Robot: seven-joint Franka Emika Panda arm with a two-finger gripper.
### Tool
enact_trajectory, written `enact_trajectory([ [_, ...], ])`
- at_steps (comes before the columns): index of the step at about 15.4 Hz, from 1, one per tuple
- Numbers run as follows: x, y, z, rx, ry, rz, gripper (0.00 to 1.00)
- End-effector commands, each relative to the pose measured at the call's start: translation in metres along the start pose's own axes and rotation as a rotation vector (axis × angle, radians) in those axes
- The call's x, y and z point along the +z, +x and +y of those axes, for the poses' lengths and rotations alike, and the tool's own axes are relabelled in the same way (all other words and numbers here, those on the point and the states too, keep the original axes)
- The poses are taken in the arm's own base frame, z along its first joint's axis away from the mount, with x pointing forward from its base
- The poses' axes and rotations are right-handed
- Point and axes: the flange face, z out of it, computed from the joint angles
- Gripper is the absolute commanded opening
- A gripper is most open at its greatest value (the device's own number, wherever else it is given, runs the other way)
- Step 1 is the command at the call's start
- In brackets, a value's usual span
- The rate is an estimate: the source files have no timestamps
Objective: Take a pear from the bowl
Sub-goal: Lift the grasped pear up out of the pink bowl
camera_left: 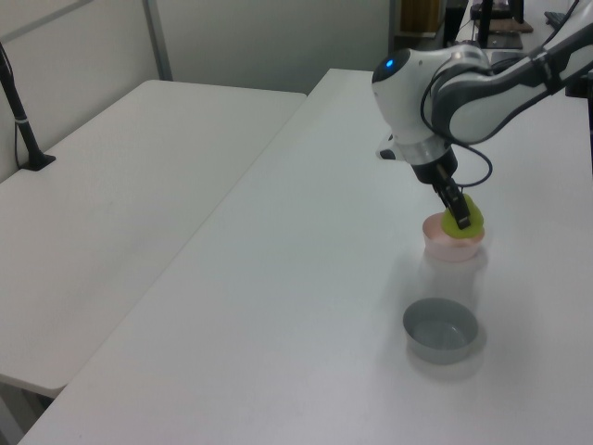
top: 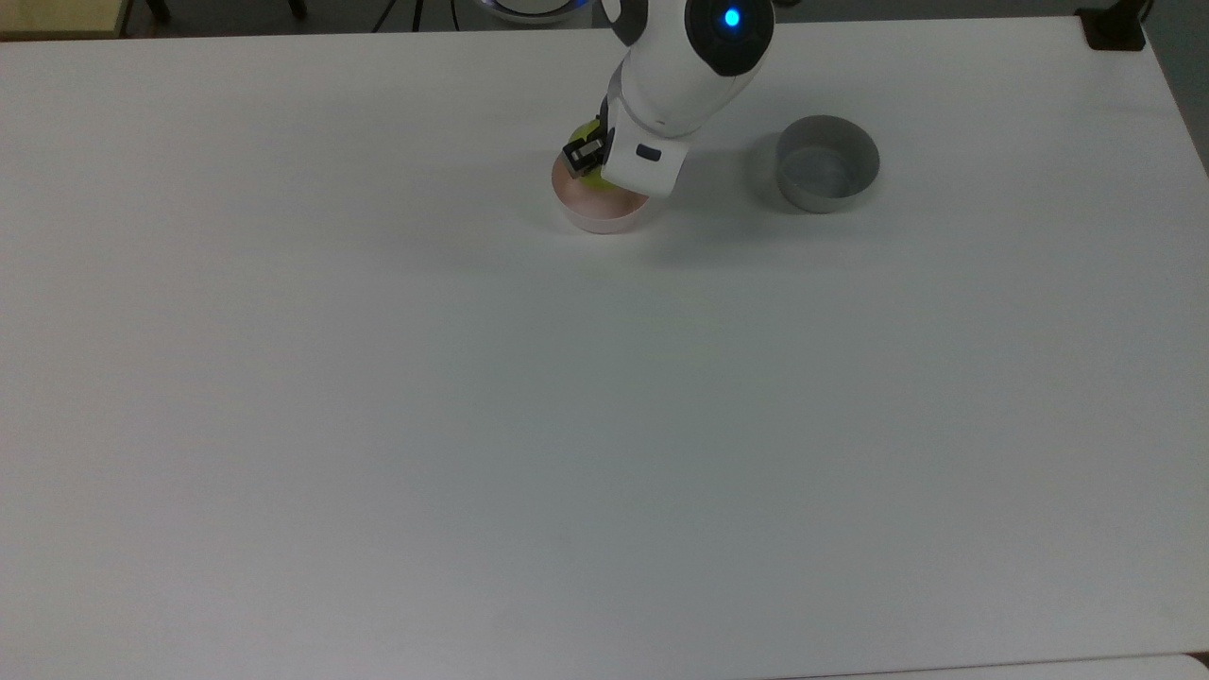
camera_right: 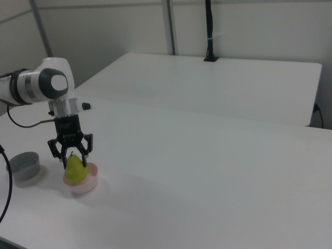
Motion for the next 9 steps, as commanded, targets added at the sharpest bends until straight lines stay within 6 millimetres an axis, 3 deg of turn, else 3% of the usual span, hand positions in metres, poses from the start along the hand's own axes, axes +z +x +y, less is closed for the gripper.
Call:
enact_trajectory([
  [1, -0.037, -0.014, 0.004, -0.021, 0.008, 0.008, 0.12],
  [6, -0.055, -0.022, 0.019, 0.008, 0.02, 0.027, 0.12],
  [9, -0.074, -0.038, 0.074, 0.079, 0.031, 0.085, 0.12],
])
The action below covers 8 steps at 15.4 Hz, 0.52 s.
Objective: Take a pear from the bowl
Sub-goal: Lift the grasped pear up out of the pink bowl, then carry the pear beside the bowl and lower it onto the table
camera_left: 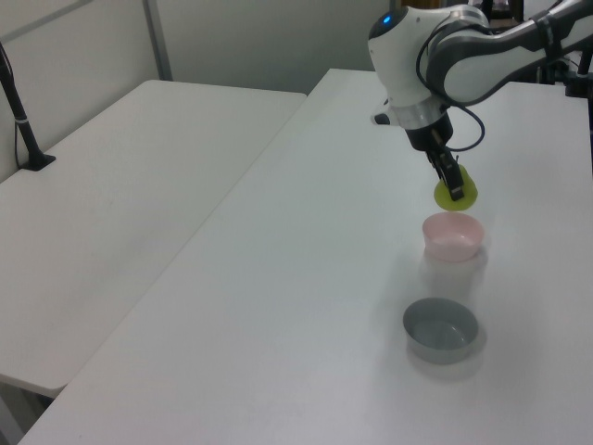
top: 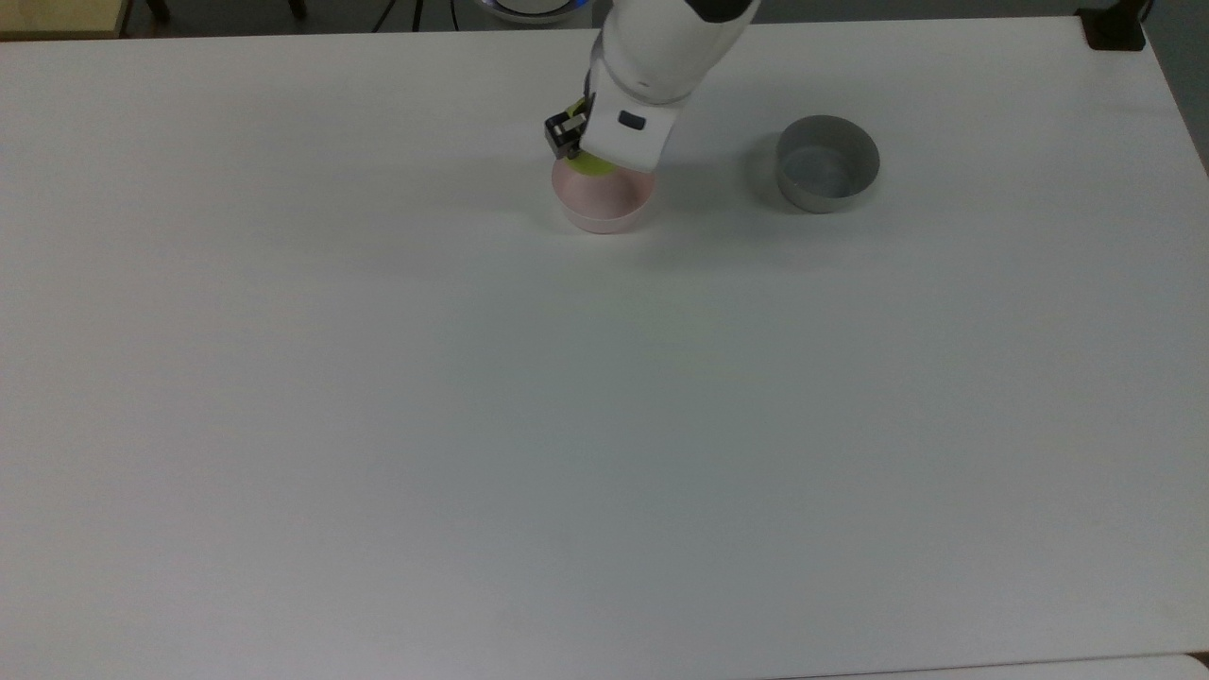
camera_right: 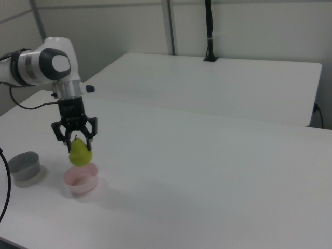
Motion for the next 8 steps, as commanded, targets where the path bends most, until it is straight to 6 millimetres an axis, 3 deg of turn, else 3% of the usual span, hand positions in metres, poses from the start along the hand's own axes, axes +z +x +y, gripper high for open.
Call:
enact_trajectory([
  [1, -0.027, -0.019, 0.067, 0.052, 0.024, 0.058, 0.12],
  [4, -0.027, -0.031, 0.127, 0.135, 0.027, 0.104, 0.12],
  [6, -0.016, -0.046, 0.177, 0.214, 0.034, 0.123, 0.12],
  [8, -0.009, -0.053, 0.2, 0.252, 0.037, 0.133, 0.12],
])
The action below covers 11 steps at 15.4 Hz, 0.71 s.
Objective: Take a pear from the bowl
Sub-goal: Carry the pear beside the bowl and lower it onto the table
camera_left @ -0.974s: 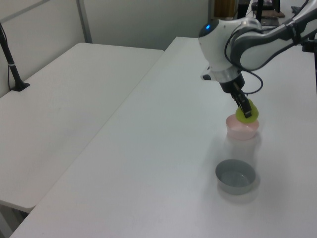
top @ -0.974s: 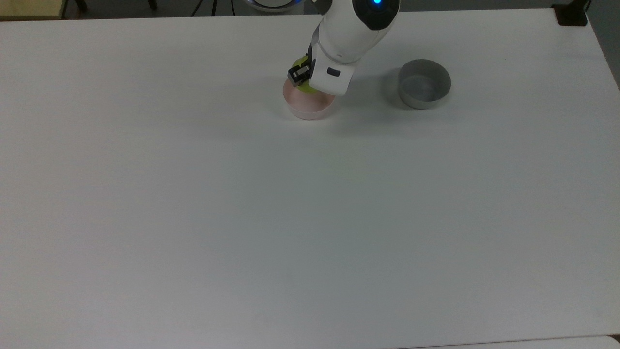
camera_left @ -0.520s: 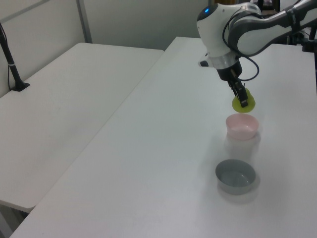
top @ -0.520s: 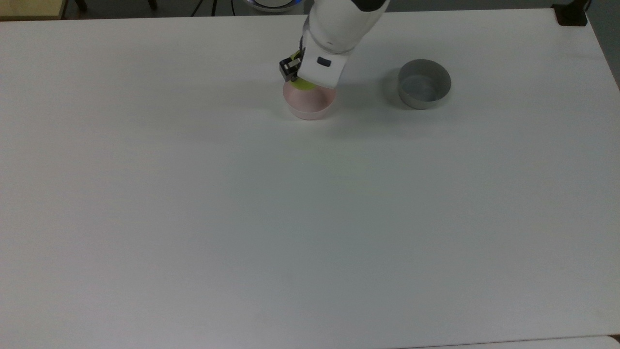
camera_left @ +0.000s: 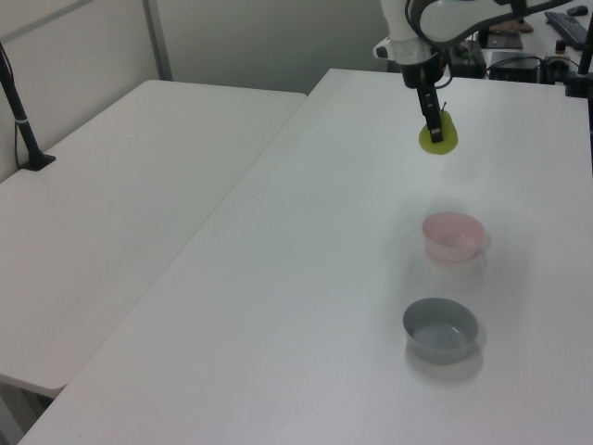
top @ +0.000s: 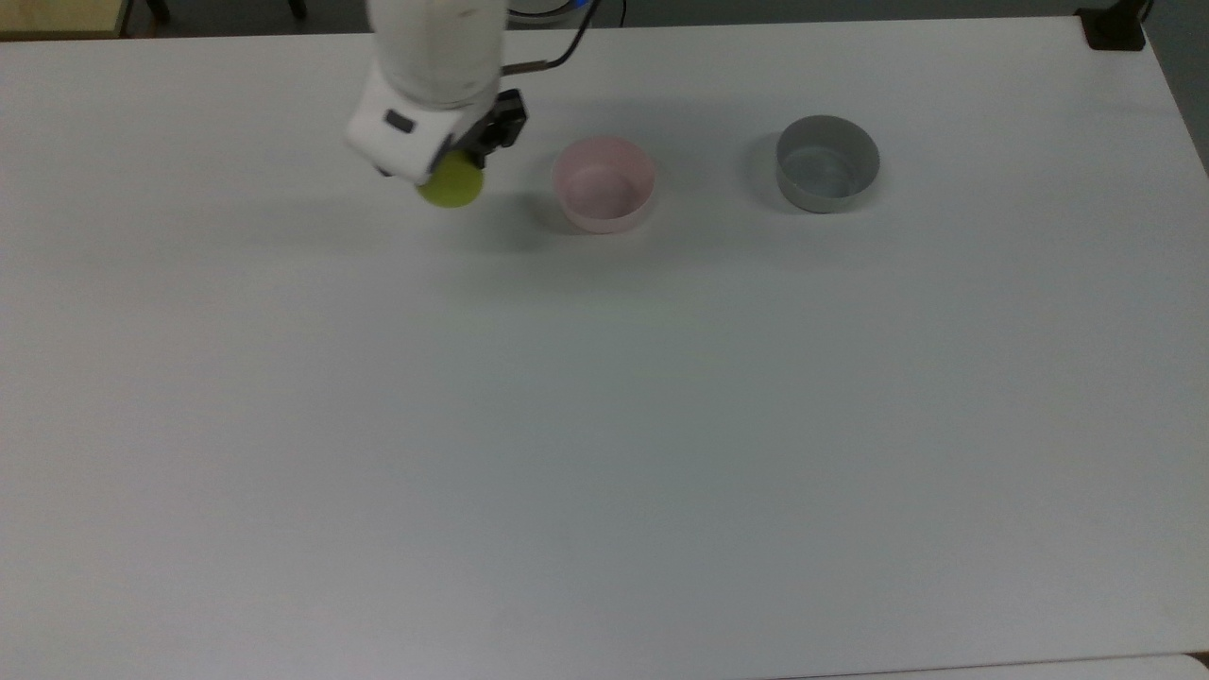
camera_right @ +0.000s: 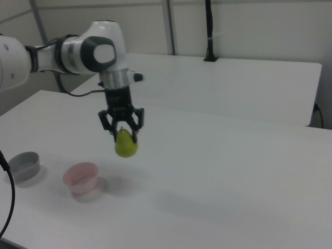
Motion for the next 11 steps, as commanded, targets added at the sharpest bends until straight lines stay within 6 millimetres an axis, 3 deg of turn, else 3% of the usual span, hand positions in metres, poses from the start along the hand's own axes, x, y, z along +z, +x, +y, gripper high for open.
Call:
enact_trajectory([
  [1, 0.004, 0.006, 0.042, 0.052, -0.004, 0.044, 0.12],
  [2, 0.014, 0.01, 0.053, 0.076, -0.006, 0.045, 0.12],
  [4, 0.03, 0.022, 0.055, 0.081, -0.009, 0.038, 0.12],
  [9, 0.073, 0.051, 0.048, 0.113, -0.022, 0.015, 0.15],
  [11, 0.088, 0.063, 0.04, 0.121, -0.03, 0.017, 0.23],
])
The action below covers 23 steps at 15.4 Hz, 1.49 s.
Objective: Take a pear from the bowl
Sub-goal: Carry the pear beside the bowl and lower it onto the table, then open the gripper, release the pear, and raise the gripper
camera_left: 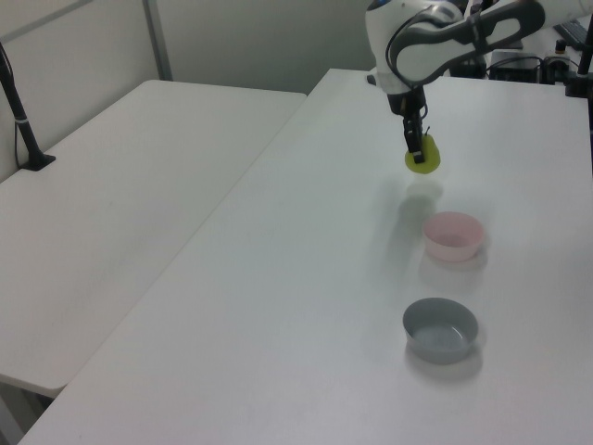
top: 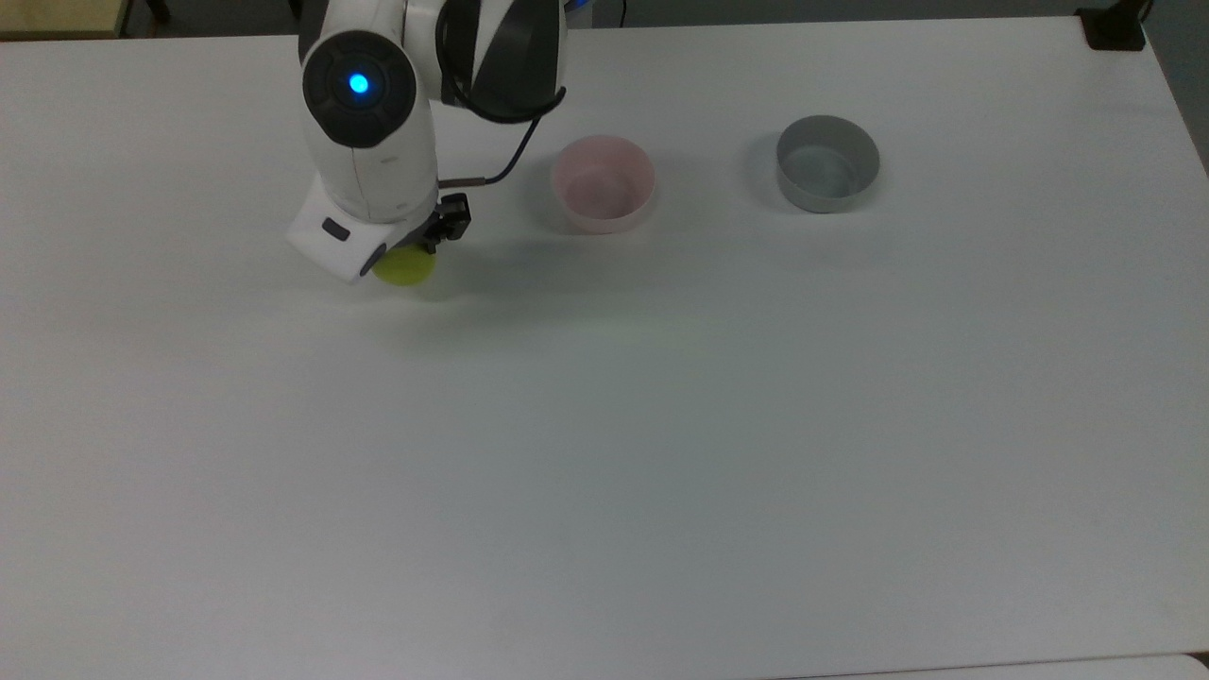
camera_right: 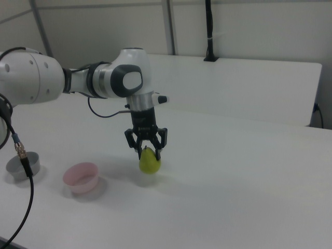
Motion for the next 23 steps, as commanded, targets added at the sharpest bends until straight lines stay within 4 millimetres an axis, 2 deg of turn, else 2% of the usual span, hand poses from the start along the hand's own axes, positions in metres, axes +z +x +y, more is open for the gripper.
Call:
enact_trajectory([
  [1, 0.013, 0.019, -0.012, 0.031, -0.017, 0.015, 0.26],
  [4, 0.018, 0.022, -0.015, 0.03, -0.019, 0.016, 0.4],
  [5, 0.018, 0.023, -0.016, 0.028, -0.02, 0.017, 0.48],
  [9, 0.021, 0.022, -0.02, 0.021, -0.026, 0.007, 0.94],
  [10, 0.02, 0.021, -0.019, 0.023, -0.026, 0.009, 1.0],
  [13, 0.011, 0.018, -0.016, 0.028, -0.028, 0.023, 1.0],
  [16, -0.038, -0.001, -0.011, 0.052, -0.027, 0.097, 1.0],
  [18, -0.09, -0.032, -0.004, 0.121, -0.02, 0.176, 1.0],
  [23, -0.157, -0.093, -0.005, 0.183, 0.019, 0.215, 1.0],
])
